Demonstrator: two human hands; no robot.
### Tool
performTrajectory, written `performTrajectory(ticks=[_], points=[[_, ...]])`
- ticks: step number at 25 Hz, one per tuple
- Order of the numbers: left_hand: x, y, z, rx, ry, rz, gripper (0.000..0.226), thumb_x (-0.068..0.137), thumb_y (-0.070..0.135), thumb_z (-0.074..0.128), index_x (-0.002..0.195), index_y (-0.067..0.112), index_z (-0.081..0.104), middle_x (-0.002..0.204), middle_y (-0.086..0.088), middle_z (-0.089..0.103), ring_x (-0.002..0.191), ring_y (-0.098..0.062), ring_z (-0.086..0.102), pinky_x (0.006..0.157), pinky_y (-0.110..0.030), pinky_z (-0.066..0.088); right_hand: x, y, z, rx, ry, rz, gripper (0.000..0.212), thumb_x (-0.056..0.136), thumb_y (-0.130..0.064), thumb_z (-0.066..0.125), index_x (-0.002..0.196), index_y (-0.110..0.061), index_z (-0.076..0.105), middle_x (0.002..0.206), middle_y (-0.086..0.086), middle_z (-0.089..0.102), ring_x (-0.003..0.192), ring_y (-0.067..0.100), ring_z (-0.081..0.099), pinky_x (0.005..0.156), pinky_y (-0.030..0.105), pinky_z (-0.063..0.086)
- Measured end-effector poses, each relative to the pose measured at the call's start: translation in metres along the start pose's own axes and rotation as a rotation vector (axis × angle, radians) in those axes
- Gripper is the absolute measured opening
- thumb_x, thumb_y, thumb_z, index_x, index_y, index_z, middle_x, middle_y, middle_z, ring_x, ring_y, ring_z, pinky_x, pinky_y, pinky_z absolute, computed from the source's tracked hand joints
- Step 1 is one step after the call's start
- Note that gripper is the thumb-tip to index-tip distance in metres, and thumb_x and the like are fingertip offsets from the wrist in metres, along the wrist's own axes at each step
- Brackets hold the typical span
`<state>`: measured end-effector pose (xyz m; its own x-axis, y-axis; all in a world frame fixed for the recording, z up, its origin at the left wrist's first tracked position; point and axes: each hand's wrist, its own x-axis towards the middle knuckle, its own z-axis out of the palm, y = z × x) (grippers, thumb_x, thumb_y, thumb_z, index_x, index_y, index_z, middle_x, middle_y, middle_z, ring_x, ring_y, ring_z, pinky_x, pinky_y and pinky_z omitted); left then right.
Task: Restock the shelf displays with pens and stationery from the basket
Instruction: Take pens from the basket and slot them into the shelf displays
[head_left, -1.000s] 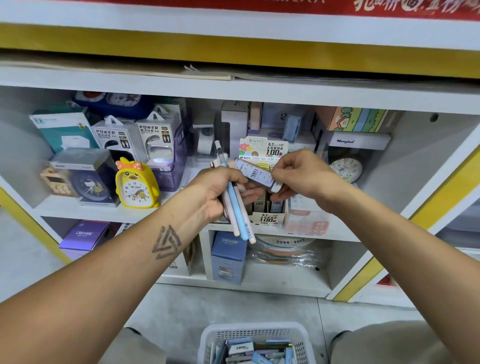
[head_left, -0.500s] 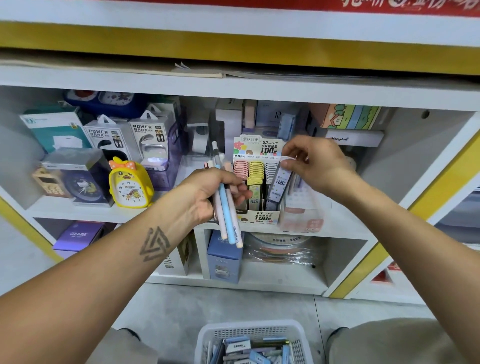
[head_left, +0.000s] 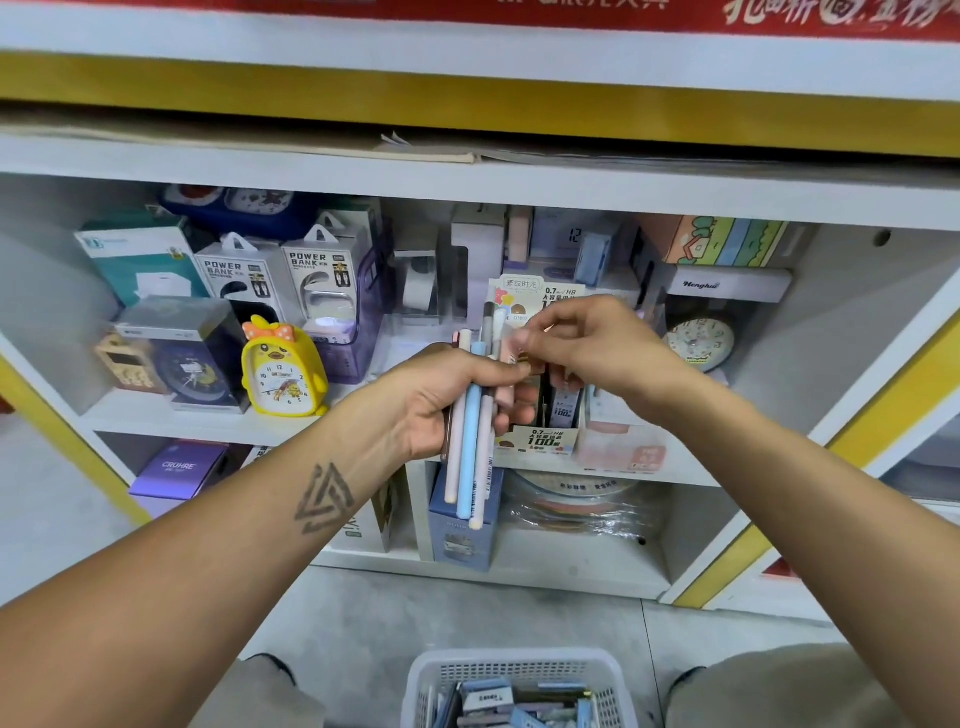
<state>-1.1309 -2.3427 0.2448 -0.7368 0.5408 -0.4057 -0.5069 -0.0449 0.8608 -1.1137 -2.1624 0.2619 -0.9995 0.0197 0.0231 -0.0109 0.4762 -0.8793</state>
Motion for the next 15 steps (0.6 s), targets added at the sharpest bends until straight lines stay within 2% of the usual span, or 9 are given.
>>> performTrajectory(ticks=[2,4,6,8,10,13,15], points=[[-0.002,0.000,-0.002,0.037,-0.010,0.011,0.012,0.069,0.011,0.076,0.078,0.003,0.076,0.076,-0.015,0.071,0.065,-0.026,0.071,0.047,-0.023,0.052,0.000,-0.005,0.011,0.089,-0.056,0.051,0.028,0.081,-0.034,0.082,0.090,-0.010,0.070,0.063,0.001,0.068,0.051,0.009,0.056,0.049,0.024,0.044],[-0.004,0.001,-0.004,0.058,0.001,0.023,0.010,0.066,0.015,0.079,0.073,0.007,0.078,0.075,-0.014,0.071,0.064,-0.025,0.071,0.047,-0.023,0.052,0.002,-0.009,0.016,0.163,-0.065,0.100,0.021,0.081,-0.023,0.083,0.086,-0.007,0.071,0.064,0.006,0.068,0.052,0.012,0.059,0.048,0.022,0.047],[-0.005,0.002,-0.008,0.034,0.019,0.029,0.023,0.069,0.018,0.080,0.088,0.005,0.076,0.078,-0.014,0.071,0.062,-0.025,0.070,0.045,-0.024,0.052,0.004,-0.011,0.015,0.301,-0.058,0.153,0.003,0.086,-0.006,0.072,0.085,-0.003,0.072,0.069,0.012,0.070,0.057,0.017,0.065,0.054,0.024,0.055],[-0.007,0.004,-0.014,-0.006,0.039,0.033,0.034,0.076,0.017,0.077,0.104,0.001,0.070,0.083,-0.015,0.071,0.058,-0.022,0.067,0.045,-0.024,0.051,0.007,-0.010,0.009,0.440,-0.045,0.176,0.008,0.089,0.006,0.065,0.093,0.003,0.071,0.078,0.017,0.073,0.061,0.018,0.069,0.058,0.023,0.059],[-0.008,0.004,-0.020,-0.019,0.071,0.027,0.034,0.081,0.013,0.074,0.110,-0.003,0.068,0.087,-0.015,0.070,0.056,-0.019,0.065,0.045,-0.024,0.051,0.007,-0.010,0.004,0.472,-0.075,0.165,0.013,0.088,0.007,0.067,0.101,0.006,0.069,0.086,0.020,0.075,0.067,0.019,0.073,0.059,0.021,0.059],[-0.011,0.005,-0.028,-0.029,0.148,0.002,0.019,0.085,0.010,0.070,0.099,-0.002,0.069,0.082,-0.014,0.073,0.052,-0.018,0.064,0.045,-0.023,0.052,0.006,-0.011,0.001,0.422,-0.103,0.136,0.017,0.087,0.005,0.070,0.104,0.004,0.070,0.090,0.022,0.075,0.067,0.018,0.072,0.059,0.020,0.058],[-0.014,0.006,-0.035,-0.039,0.222,0.001,0.014,0.087,0.008,0.068,0.098,-0.001,0.067,0.086,-0.017,0.075,0.051,-0.019,0.065,0.046,-0.024,0.052,0.008,-0.013,0.004,0.385,-0.080,0.108,0.015,0.087,0.004,0.070,0.102,0.004,0.071,0.089,0.022,0.075,0.067,0.019,0.071,0.060,0.021,0.059]])
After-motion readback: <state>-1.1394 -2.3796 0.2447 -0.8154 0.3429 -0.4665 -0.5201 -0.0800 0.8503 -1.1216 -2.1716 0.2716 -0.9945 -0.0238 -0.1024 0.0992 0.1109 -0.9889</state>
